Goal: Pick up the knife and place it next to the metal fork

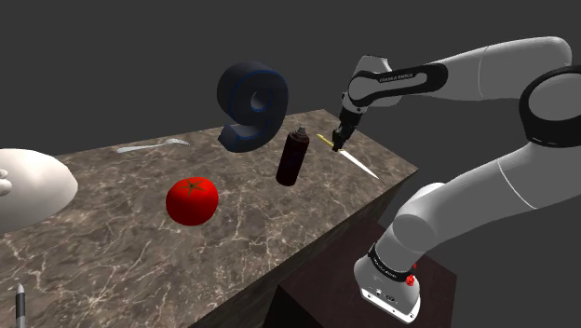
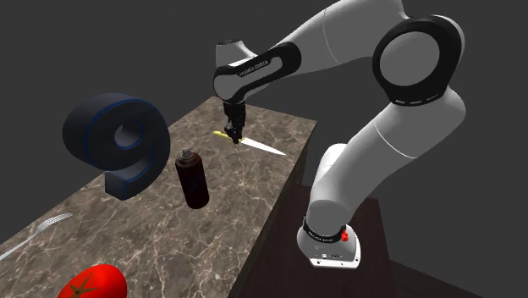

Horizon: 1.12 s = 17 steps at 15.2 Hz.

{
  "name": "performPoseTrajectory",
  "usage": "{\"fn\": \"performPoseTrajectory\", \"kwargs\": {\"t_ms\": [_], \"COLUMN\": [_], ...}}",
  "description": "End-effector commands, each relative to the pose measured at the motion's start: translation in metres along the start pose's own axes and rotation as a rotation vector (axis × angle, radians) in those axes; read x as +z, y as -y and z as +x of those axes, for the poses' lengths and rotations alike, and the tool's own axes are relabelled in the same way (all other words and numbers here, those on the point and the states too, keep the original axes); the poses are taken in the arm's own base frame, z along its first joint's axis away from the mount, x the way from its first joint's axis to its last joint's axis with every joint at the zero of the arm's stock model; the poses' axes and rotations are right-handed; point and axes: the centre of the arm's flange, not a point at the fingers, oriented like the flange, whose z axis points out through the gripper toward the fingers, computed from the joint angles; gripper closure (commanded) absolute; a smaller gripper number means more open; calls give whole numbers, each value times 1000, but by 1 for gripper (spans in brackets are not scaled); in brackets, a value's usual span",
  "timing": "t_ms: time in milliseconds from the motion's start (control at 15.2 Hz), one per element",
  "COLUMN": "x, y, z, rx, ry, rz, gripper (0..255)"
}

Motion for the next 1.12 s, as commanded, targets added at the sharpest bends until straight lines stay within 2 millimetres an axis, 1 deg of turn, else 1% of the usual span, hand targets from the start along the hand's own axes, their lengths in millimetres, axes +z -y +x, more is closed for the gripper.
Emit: {"fn": "performPoseTrajectory", "kwargs": {"t_ms": [0,594,660,1056], "x": [-11,-59,-61,-59], "y": [-1,0,0,77], "z": [0,0,0,19], "rx": [0,0,0,0], "ry": [1,1,1,1], "rz": [0,0,0,0], "gripper": [255,255,255,255]}}
